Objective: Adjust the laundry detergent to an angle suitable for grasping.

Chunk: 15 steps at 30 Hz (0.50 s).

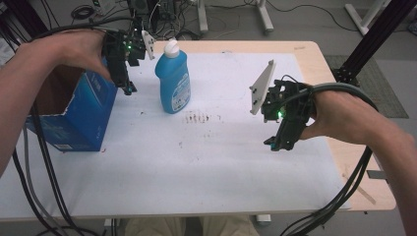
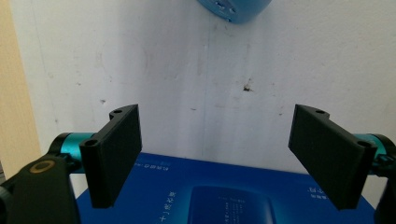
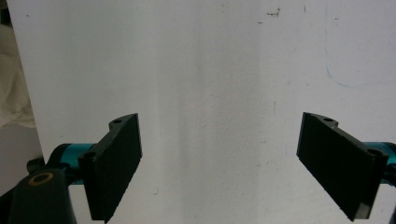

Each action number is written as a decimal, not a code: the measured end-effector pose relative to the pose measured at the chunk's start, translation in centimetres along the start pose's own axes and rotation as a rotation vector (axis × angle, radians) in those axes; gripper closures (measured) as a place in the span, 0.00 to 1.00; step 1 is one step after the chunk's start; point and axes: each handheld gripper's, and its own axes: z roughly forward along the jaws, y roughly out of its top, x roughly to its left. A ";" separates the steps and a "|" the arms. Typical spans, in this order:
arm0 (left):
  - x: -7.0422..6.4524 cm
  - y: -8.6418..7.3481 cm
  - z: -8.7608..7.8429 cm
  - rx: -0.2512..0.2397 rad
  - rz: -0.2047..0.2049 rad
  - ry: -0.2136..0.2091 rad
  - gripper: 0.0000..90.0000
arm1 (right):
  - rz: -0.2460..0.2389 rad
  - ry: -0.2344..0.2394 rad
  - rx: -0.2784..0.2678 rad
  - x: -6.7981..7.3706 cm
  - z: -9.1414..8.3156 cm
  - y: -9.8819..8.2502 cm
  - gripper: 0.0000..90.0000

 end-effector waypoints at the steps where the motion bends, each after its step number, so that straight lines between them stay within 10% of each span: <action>1: 0.0 -0.1 -0.1 0.002 0.000 0.002 0.19 | 0.002 -0.001 0.001 0.0 0.0 0.0 0.15; 15: -0.2 -0.6 -0.5 -0.006 -0.006 0.002 0.19 | -0.010 -0.006 0.012 0.2 -0.1 0.4 0.15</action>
